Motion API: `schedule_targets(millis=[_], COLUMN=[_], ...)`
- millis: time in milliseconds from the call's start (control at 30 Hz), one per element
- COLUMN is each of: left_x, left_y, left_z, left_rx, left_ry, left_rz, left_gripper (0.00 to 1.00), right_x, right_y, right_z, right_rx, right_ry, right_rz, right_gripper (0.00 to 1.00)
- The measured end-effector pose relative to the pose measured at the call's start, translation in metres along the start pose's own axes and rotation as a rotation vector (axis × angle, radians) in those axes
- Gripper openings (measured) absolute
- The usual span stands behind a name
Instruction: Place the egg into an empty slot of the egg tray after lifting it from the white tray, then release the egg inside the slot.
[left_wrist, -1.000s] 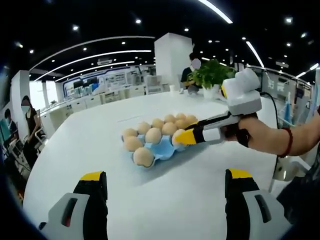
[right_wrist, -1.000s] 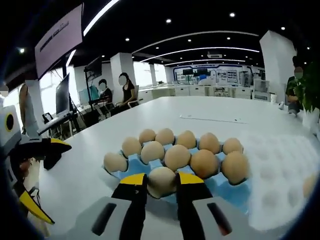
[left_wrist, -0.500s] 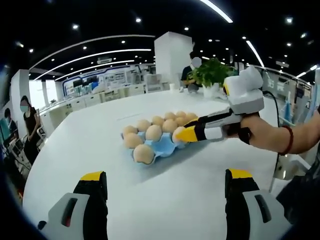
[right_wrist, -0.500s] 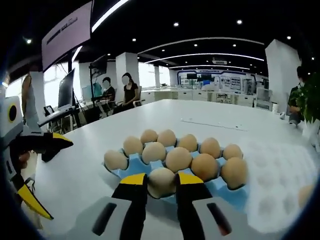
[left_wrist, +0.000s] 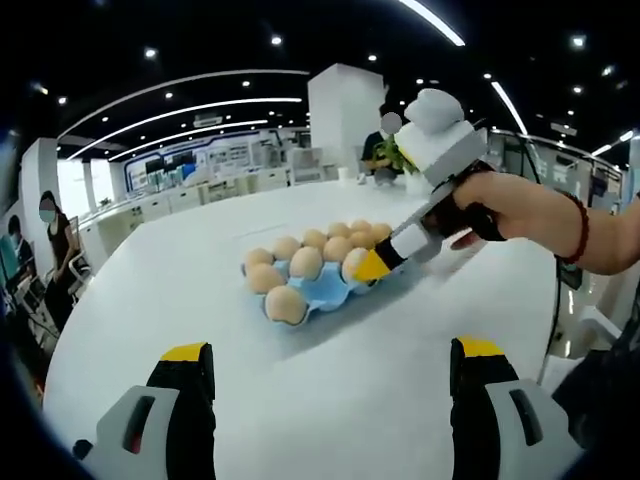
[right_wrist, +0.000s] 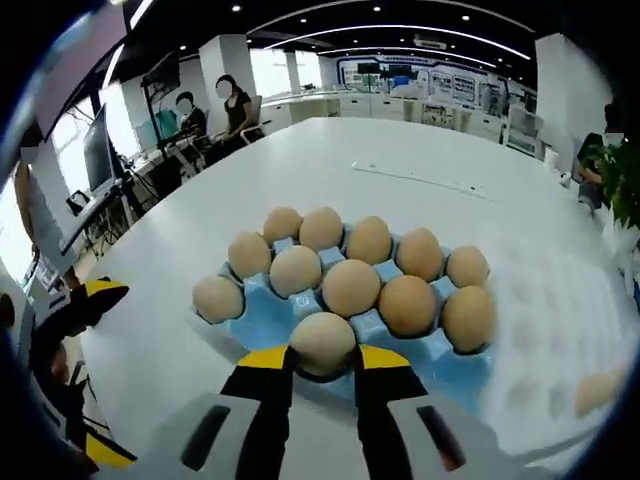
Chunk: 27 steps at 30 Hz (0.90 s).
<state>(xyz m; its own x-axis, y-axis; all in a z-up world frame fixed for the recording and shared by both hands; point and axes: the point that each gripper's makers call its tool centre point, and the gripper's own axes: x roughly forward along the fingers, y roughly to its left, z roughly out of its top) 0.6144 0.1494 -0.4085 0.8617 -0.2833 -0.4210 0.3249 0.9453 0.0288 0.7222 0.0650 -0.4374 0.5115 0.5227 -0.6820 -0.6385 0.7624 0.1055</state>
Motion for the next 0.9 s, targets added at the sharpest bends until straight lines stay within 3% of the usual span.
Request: schedule_targets(millis=[600,767,900], left_x=[0.002,0.004,0.003], left_y=[-0.002,0.001,0.004], left_z=[-0.002,-0.004,-0.002], left_rx=[-0.006,-0.002,-0.006], left_ry=[0.002,0.008,-0.004], left_rz=[0.007,0.006,0.013], left_gripper=[1.00,1.00,1.00], right_x=[-0.005,-0.003,-0.001], right_y=[-0.002,-0.001,-0.001], right_z=[-0.001,0.001,0.008], right_rx=[0.046,0.010,-0.017], right_ry=[-0.199,-0.242,-0.330], right_rz=[0.082,0.089,0.106], right_gripper=[0.24,0.23,0.23])
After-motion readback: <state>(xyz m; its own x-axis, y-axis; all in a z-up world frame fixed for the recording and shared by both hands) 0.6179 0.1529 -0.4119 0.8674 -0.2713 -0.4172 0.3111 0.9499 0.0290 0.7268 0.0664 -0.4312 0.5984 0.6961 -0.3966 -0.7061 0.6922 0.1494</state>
